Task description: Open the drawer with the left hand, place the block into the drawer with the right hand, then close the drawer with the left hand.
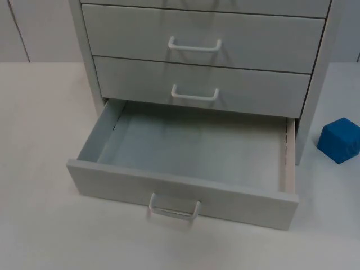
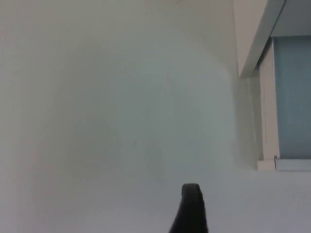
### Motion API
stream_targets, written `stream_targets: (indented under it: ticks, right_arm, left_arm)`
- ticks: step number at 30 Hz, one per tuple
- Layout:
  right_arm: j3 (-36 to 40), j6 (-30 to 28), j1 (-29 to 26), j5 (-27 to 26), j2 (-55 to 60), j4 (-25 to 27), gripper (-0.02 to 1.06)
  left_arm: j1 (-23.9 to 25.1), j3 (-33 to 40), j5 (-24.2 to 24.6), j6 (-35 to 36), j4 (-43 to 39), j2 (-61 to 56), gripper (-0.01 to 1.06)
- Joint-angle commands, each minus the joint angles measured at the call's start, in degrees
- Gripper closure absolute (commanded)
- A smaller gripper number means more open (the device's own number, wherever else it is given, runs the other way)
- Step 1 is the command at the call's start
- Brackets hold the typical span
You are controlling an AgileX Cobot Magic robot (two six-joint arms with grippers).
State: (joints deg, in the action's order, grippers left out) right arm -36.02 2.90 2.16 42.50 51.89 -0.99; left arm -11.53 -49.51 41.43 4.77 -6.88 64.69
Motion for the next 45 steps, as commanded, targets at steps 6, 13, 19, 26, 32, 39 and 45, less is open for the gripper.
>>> stream_targets:
  ticks: [6,13,19,26,32,39,45]
  right_arm:
    - [-0.2,0.03,-0.2,-0.42,-0.12,0.1,-0.01]
    - [-0.2,0.03,-0.2,-0.42,-0.12,0.1,-0.01]
    - [-0.2,0.03,-0.2,-0.42,-0.12,0.1,-0.01]
    - [-0.2,0.03,-0.2,-0.29,-0.12,0.08,-0.01]
    - [-0.2,0.03,-0.2,-0.29,-0.12,0.08,-0.01]
    - [-0.2,0.03,-0.2,0.0,-0.12,0.08,-0.01]
    - [-0.2,0.03,-0.2,0.0,-0.12,0.08,-0.01]
  left_arm:
    - [0.25,0.17,-0.05,0.0,2.08,-1.41,0.0]
    - [0.25,0.17,3.24,0.0,6.2,-5.16,0.0]
    - [0.25,0.17,8.99,-0.39,7.33,-9.05,0.0]
    - [0.25,0.17,13.19,-3.03,6.52,-13.79,0.0]
    - [0.25,0.17,13.55,-1.16,6.0,-17.45,0.0]
    - [0.25,0.17,15.12,-1.41,6.88,-18.34,0.0]
    - [0.25,6.87,10.67,-1.55,5.82,-20.29,0.0]
